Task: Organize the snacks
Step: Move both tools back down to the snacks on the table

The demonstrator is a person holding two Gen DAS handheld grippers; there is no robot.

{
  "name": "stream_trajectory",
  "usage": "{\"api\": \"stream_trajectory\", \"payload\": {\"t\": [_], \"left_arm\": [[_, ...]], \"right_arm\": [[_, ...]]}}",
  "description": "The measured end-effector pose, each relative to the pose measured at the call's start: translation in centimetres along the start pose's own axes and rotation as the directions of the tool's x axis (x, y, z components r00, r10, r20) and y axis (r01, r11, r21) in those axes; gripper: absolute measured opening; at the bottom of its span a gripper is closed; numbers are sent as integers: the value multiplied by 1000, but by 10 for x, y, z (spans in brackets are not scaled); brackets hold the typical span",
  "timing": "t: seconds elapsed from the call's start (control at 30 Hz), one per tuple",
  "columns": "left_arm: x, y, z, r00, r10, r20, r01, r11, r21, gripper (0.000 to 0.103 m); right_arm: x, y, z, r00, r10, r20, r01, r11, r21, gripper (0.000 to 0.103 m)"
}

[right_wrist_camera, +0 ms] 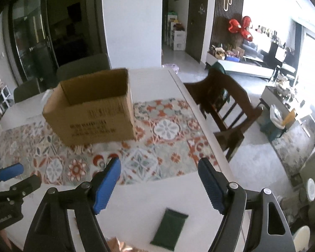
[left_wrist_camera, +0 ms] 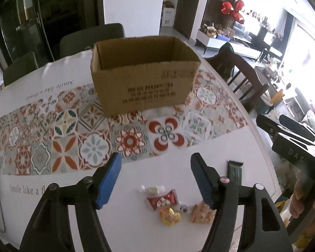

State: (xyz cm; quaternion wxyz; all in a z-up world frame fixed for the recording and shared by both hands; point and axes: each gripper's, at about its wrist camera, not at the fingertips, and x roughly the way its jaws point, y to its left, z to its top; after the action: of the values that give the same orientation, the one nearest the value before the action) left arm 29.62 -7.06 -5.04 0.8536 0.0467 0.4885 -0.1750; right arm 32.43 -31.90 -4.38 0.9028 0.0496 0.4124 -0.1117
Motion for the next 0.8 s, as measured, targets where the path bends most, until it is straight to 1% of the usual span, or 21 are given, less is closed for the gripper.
{"api": "stream_trajectory", "payload": {"t": [0.07, 0.17, 0.2, 0.23, 0.33, 0.5, 0.57, 0.63, 0.8], "left_arm": [[3, -2, -8, 1000, 1, -11, -1, 1000, 7, 76], [6, -6, -21, 1000, 20, -19, -20, 1000, 22, 78], [8, -7, -25, 999, 20, -26, -19, 1000, 21, 82], [10, -7, -28, 999, 21, -33, -21, 1000, 18, 83], [19, -8, -37, 997, 21, -68, -20, 1000, 12, 84], [38, -12, -49, 990, 20, -141, -20, 1000, 2, 85], [46, -13, -54, 985, 10, -171, -11, 1000, -8, 85], [54, -13, -58, 980, 19, -196, -22, 1000, -14, 85], [71, -13, -65, 973, 43, -228, -47, 999, -12, 85]], "right_arm": [[2, -3, -10, 1000, -4, -21, 4, 1000, 5, 76], [6, -6, -24, 998, -31, -47, 31, 1000, -8, 76], [7, -7, -29, 998, -38, -58, 38, 999, -11, 76], [9, -9, -33, 997, -39, -70, 38, 999, -9, 76], [18, -13, -45, 992, -50, -114, 51, 999, 7, 76], [33, -19, -65, 982, -31, -187, 34, 999, 15, 76], [39, -20, -72, 975, -21, -223, 26, 999, 20, 76], [45, -22, -78, 968, -13, -249, 19, 999, 25, 76], [62, -24, -92, 951, 2, -309, 8, 999, 31, 76]]}}
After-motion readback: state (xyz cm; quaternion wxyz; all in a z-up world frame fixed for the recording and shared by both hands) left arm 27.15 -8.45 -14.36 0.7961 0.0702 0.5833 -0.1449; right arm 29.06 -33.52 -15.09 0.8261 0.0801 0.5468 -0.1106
